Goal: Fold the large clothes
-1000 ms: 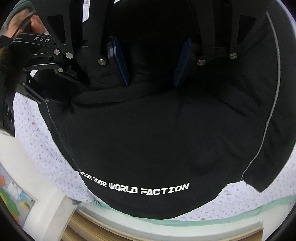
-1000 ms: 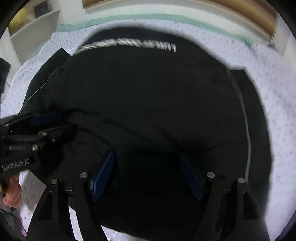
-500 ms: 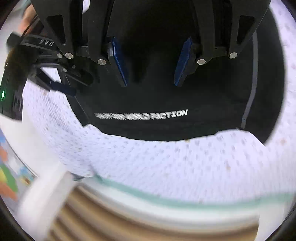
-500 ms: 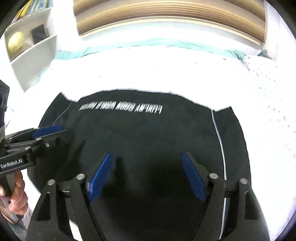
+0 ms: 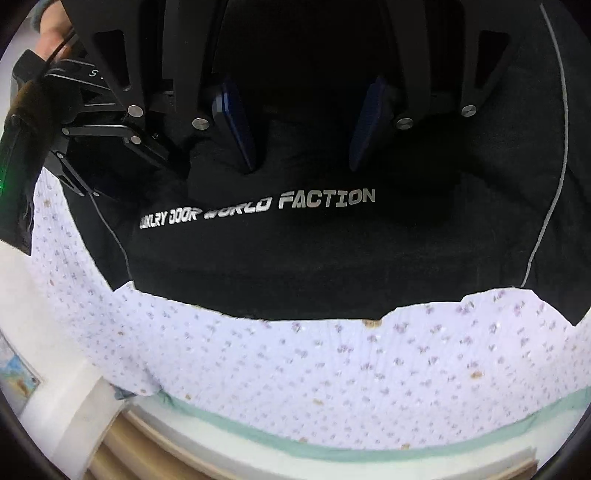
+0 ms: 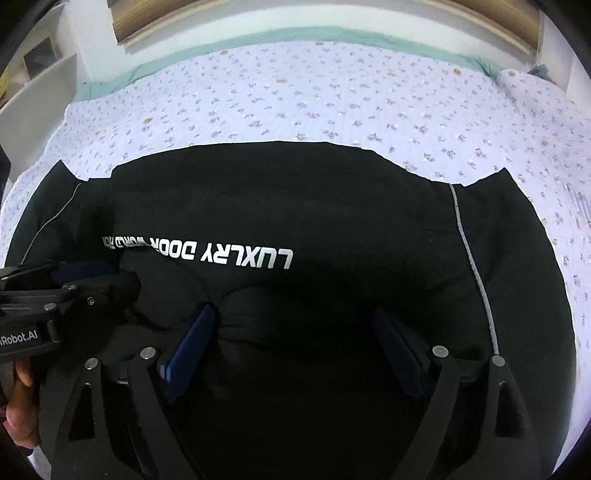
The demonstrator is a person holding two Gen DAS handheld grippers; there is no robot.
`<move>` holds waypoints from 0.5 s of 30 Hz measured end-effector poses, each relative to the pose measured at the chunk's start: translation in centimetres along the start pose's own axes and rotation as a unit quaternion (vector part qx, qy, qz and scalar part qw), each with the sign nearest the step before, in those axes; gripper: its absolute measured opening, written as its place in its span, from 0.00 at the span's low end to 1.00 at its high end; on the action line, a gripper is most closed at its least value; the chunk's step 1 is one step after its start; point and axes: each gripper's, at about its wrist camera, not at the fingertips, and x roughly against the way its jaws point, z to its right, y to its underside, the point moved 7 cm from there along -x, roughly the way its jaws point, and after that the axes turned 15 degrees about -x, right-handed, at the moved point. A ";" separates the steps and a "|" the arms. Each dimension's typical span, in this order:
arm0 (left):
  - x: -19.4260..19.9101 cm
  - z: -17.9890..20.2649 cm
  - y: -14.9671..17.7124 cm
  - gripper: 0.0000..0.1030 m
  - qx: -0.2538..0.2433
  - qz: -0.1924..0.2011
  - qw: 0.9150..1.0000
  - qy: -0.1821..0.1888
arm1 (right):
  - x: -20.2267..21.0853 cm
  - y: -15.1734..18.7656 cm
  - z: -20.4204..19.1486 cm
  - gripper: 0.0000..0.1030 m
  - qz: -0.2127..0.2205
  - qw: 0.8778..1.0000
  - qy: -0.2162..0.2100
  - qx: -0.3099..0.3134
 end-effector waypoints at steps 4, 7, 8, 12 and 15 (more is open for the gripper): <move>3.3 0.8 1.2 0.53 -0.001 0.023 1.000 0.010 | 2.3 1.3 0.6 0.87 0.037 0.999 -0.036 0.004; 7.3 1.8 2.7 0.53 -0.023 0.046 0.999 0.012 | 5.4 3.4 2.7 0.87 0.050 0.996 -0.075 -0.020; 8.3 1.8 3.0 0.53 -0.028 0.049 0.998 0.010 | 5.8 3.8 3.0 0.88 0.048 0.995 -0.081 -0.028; 14.1 0.7 5.4 0.53 -0.024 0.074 0.997 0.005 | 8.7 6.4 5.0 0.91 0.021 0.993 -0.091 -0.072; 17.1 -1.4 8.0 0.53 0.000 0.071 0.997 -0.018 | 10.9 7.8 6.0 0.91 0.013 0.991 -0.109 -0.075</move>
